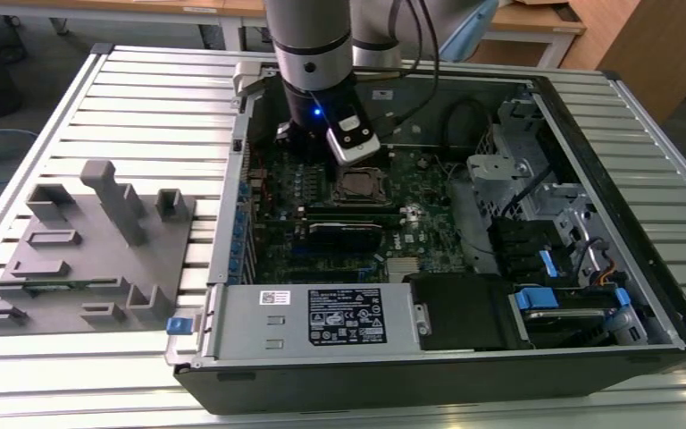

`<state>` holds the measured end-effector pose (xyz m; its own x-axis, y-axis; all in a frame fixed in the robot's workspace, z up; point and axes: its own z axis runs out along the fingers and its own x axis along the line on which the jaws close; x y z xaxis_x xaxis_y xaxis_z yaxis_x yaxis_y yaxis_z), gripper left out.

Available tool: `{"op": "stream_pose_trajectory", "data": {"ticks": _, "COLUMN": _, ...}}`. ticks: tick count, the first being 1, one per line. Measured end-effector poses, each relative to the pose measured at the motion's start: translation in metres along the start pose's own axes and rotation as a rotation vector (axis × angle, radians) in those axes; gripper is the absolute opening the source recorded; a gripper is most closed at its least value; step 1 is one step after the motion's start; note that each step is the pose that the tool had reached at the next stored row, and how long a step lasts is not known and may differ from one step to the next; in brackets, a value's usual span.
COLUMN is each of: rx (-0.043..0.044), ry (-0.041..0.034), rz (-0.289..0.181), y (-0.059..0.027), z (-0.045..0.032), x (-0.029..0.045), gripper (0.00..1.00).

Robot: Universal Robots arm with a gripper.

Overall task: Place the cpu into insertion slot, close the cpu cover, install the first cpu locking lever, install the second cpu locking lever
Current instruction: 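Install the second cpu locking lever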

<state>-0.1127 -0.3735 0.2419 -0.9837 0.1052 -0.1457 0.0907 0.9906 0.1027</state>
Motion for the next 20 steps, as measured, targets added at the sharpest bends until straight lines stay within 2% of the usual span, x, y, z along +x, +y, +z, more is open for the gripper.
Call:
{"op": "stream_pose_trajectory", "data": {"ticks": 5, "rx": 0.0, "ry": 0.0, "rz": 0.0, "y": 0.0008, "z": -0.0079, "x": -0.0012, "gripper": 0.11}}
{"op": "stream_pose_trajectory", "data": {"ticks": 11, "rx": -0.0001, "ry": 0.0001, "rz": 0.0, "y": 0.0009, "z": -0.0083, "x": -0.0012, "gripper": 0.11}}
{"op": "stream_pose_trajectory", "data": {"ticks": 12, "rx": 0.0003, "ry": 0.0047, "rz": 0.0, "y": 0.0009, "z": -0.0082, "x": -0.0013, "gripper": 0.11}}
{"op": "stream_pose_trajectory", "data": {"ticks": 13, "rx": 0.0019, "ry": 0.0177, "rz": 0.001, "y": 0.0009, "z": -0.0082, "x": -0.0015, "gripper": 0.11}}
{"op": "stream_pose_trajectory", "data": {"ticks": 15, "rx": 0.0055, "ry": 0.0529, "rz": 0.005, "y": 0.0009, "z": -0.0078, "x": -0.0021, "gripper": 0.11}}
{"op": "stream_pose_trajectory", "data": {"ticks": 16, "rx": 0.0062, "ry": 0.06, "rz": 0.005, "y": 0.0009, "z": -0.0078, "x": -0.0022, "gripper": 0.11}}
{"op": "stream_pose_trajectory", "data": {"ticks": 20, "rx": 0.0068, "ry": 0.0643, "rz": 0.006, "y": 0.0009, "z": -0.0078, "x": -0.0022, "gripper": 0.11}}
